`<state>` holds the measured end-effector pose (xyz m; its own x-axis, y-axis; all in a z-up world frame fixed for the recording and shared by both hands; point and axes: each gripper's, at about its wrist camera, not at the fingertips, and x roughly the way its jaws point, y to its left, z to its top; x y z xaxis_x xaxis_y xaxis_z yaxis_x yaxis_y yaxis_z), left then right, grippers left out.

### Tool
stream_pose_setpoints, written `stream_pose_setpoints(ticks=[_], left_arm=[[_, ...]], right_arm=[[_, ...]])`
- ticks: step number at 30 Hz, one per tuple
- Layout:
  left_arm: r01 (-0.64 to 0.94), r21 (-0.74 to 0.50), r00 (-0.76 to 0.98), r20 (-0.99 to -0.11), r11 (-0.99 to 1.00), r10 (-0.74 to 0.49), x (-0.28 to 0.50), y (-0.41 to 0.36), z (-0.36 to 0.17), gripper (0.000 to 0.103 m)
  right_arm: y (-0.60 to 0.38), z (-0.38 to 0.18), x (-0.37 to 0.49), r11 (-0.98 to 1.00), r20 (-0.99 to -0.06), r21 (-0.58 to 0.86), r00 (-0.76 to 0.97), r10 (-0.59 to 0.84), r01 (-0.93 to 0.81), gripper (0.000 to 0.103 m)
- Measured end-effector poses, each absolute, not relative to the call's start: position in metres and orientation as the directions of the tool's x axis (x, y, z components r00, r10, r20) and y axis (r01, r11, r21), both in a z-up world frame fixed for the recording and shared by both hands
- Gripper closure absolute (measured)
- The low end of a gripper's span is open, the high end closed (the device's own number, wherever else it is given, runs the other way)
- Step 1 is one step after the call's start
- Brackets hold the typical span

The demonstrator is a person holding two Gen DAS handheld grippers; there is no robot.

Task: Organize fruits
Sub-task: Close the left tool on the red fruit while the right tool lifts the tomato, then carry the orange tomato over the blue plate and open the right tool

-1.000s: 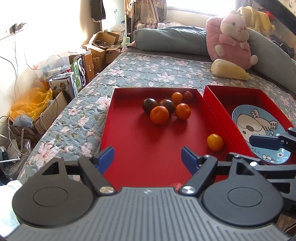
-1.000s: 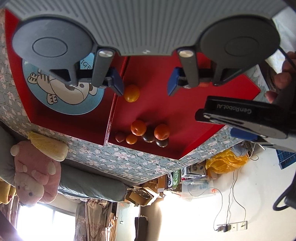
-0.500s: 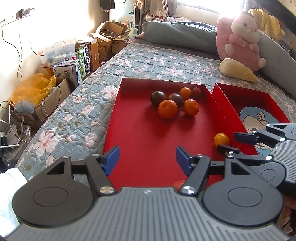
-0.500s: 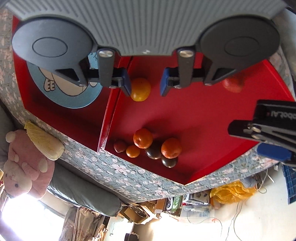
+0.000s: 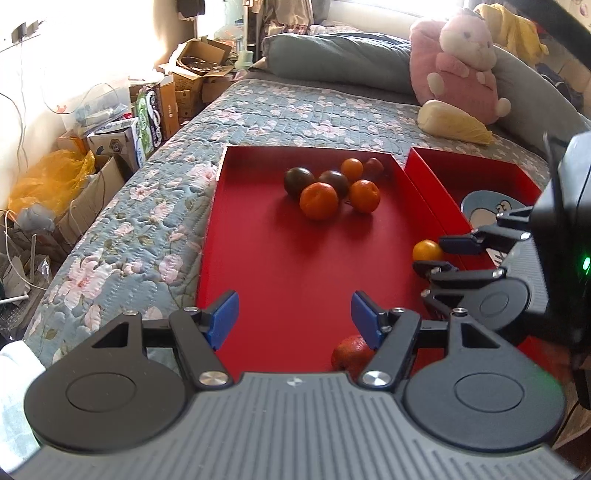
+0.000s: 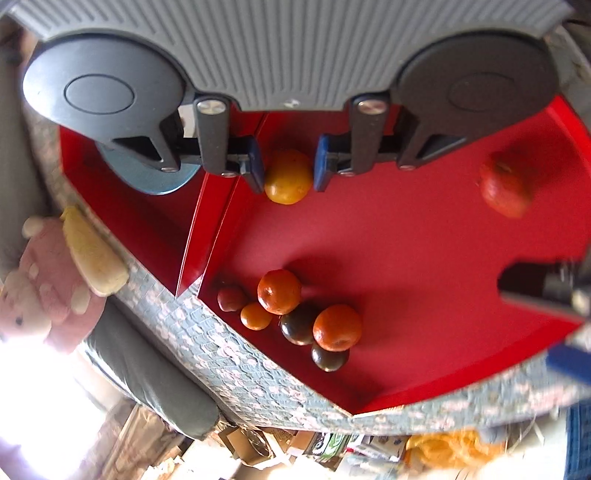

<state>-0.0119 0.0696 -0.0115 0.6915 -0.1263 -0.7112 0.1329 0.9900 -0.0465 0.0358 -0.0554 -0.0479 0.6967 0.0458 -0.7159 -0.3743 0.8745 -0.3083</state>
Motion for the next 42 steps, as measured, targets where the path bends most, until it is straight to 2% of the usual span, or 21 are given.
stream_pose_setpoints(ticks=[5,10,12,17,34,35,36,42], left_arm=[[0.245,-0.062,0.632,-0.746,0.967,-0.208,-0.019,0.056,-0.019,0.031],[0.265,-0.040,0.592,-0.782,0.964,-0.195,-0.017,0.046,-0.032,0.031],[0.259,-0.043,0.569,-0.800,0.965,-0.189,-0.013,0.047,-0.036,0.037],[0.257,-0.068,0.521,-0.830,0.964,-0.198,-0.004,0.044,-0.047,0.049],[0.294,0.019,0.542,-0.826,0.955,-0.151,0.002,0.023,-0.056,0.050],[0.294,0.020,0.546,-0.824,0.956,-0.151,0.002,0.022,-0.056,0.054],[0.294,0.021,0.552,-0.820,0.956,-0.151,0.003,0.022,-0.055,0.066],[0.289,0.024,0.558,-0.817,0.957,-0.148,0.005,0.022,-0.055,0.066]], right_arm=[[-0.075,-0.021,0.024,0.939,-0.675,-0.154,0.727,0.126,-0.307,0.071],[-0.094,-0.005,0.011,0.963,-0.647,-0.002,0.735,0.204,-0.269,0.071],[-0.095,-0.002,0.005,0.961,-0.640,0.033,0.732,0.232,-0.275,0.071],[-0.097,-0.001,-0.004,0.951,-0.629,0.075,0.726,0.279,-0.301,0.071],[-0.119,0.005,-0.025,0.948,-0.593,0.134,0.743,0.309,-0.287,0.071],[-0.121,0.007,-0.026,0.949,-0.589,0.138,0.747,0.308,-0.283,0.071],[-0.123,0.008,-0.026,0.950,-0.584,0.141,0.752,0.307,-0.279,0.071],[-0.148,0.014,-0.031,0.960,-0.557,0.158,0.782,0.280,-0.232,0.071]])
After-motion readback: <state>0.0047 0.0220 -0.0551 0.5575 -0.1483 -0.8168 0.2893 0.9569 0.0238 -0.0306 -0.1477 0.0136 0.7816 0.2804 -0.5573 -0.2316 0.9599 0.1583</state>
